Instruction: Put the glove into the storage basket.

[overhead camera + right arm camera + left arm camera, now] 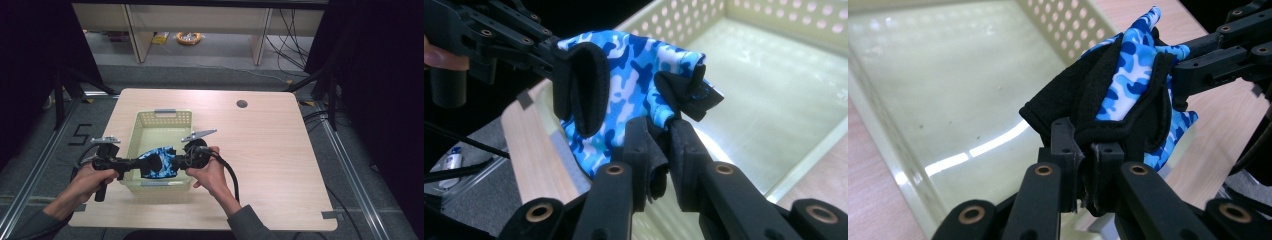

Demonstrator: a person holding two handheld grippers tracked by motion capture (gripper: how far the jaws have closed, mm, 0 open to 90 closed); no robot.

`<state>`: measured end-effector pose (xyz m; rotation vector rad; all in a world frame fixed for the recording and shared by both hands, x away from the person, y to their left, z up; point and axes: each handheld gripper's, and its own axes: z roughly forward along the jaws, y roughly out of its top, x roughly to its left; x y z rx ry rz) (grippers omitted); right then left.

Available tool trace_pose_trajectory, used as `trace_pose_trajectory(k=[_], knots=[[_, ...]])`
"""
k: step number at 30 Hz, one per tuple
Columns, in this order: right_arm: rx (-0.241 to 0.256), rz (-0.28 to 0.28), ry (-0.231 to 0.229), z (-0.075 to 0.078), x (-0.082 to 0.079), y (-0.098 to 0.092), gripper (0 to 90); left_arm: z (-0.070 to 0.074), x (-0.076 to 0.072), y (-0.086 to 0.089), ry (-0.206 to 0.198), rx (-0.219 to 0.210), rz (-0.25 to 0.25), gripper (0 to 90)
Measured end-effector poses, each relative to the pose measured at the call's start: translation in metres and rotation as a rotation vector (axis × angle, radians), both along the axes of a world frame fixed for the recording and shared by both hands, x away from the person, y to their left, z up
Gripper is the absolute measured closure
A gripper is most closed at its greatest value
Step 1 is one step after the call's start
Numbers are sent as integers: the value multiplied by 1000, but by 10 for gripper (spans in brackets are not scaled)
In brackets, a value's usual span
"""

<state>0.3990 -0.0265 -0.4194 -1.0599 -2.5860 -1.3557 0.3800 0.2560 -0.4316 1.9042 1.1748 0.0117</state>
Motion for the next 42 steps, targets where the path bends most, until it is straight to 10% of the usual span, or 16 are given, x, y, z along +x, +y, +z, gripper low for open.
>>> trace_pose_trajectory(k=[33,42], knots=[[-207,-12,85,-35,8,24,710,-25,13,-5,105,168,-47,799],[-123,-67,20,-17,6,22,583,-24,14,-12,101,205,-64,752]])
